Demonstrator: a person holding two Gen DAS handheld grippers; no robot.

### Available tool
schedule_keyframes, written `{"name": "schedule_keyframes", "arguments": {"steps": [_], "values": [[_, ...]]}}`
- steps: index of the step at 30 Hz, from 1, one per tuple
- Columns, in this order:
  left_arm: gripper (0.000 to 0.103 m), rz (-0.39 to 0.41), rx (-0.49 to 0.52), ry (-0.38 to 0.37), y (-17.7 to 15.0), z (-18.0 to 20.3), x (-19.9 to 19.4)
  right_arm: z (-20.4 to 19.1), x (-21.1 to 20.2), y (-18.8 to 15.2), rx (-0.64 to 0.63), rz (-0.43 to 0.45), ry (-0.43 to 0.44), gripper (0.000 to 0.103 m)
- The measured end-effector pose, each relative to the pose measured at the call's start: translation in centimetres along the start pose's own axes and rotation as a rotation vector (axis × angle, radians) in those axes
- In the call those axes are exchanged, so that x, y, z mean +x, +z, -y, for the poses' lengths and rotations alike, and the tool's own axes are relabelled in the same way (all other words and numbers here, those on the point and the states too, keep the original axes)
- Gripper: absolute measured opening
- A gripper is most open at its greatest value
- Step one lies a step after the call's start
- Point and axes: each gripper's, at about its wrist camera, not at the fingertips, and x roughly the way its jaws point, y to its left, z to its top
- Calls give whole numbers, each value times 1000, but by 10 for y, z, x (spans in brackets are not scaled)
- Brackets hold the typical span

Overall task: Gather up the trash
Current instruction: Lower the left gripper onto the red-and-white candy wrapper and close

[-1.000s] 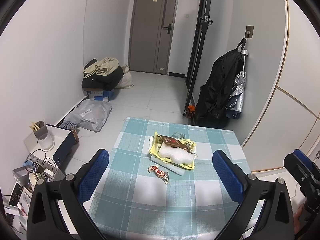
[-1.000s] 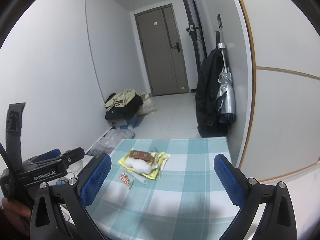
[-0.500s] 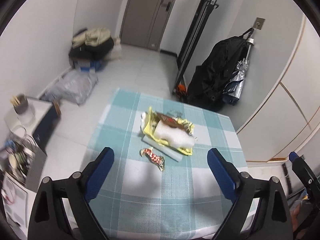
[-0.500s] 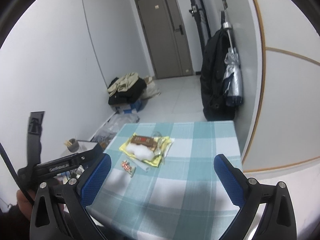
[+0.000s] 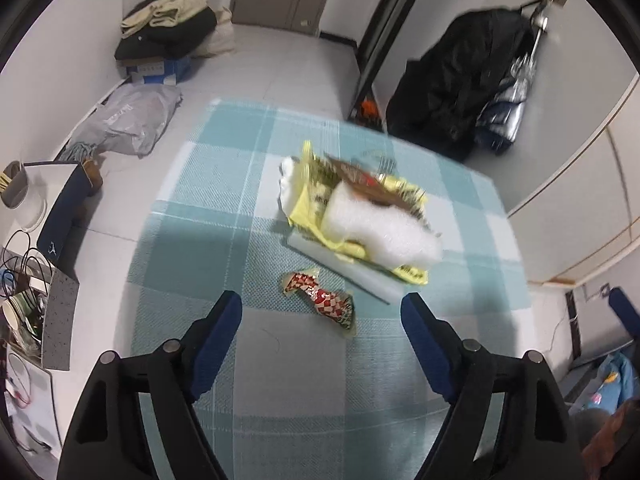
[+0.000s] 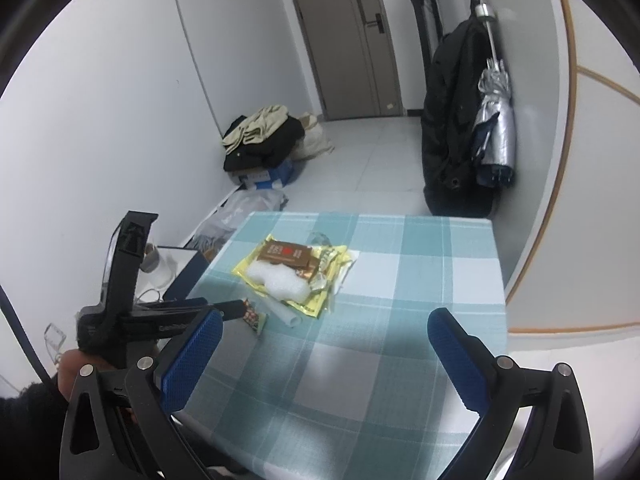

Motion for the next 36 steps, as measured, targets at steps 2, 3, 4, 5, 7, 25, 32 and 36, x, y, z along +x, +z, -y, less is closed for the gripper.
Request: {"name": "schedule_keyframes", "arguments": {"steps": [2,3,4,5,7,25,32,36], "values": [[75,-24,-6,0,0,-2,4,5,5,1,19,-16,4,103],[74,-33,-4,12,1,-2,6,9,7,1,34,-25,8,103],[72,-38,-1,22,2,-4,8,13,9,2,47,-31,12,103],[69,-45,0,28,3,-5,11,15,10,2,57,-36,14,103],[58,-64,-3,31,4,-6,16,20,12,2,75,-45,15,103],[10,-103,-35,-1,12,-14,24,23,5,0,81,-45,-27,103],[9,-82,-40,-38,8,-15,14,11,7,0,101,-45,-14,103],[8,-68,-58,-69,6,-21,6,0,7,0,89,-33,-19,103]]}}
